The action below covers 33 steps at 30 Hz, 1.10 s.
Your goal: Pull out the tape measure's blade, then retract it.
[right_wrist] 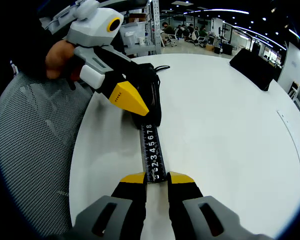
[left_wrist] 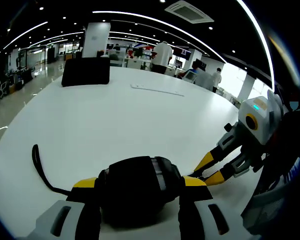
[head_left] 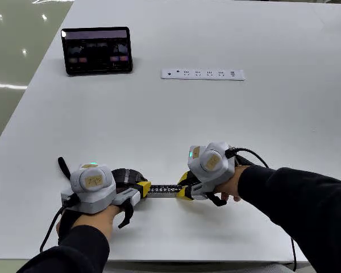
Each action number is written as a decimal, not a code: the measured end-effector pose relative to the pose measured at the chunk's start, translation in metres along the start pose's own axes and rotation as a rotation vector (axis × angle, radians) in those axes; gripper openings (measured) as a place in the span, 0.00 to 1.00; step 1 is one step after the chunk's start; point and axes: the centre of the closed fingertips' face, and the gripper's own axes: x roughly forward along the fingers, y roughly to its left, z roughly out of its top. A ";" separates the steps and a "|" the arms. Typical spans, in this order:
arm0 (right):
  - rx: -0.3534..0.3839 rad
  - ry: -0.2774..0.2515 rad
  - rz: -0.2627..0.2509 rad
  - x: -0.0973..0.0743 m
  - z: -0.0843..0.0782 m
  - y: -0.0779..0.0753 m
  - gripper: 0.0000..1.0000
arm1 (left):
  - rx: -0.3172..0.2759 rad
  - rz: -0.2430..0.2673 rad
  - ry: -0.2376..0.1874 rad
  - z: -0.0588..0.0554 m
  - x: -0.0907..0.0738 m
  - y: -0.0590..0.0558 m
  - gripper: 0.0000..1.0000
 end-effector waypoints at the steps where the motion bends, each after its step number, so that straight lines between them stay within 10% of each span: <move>1: 0.001 0.000 0.000 0.000 0.000 0.000 0.11 | 0.000 0.000 0.000 0.000 0.000 0.000 0.58; 33: 0.004 -0.036 0.009 0.006 0.012 0.002 0.11 | -0.011 -0.003 -0.003 -0.001 0.001 -0.001 0.59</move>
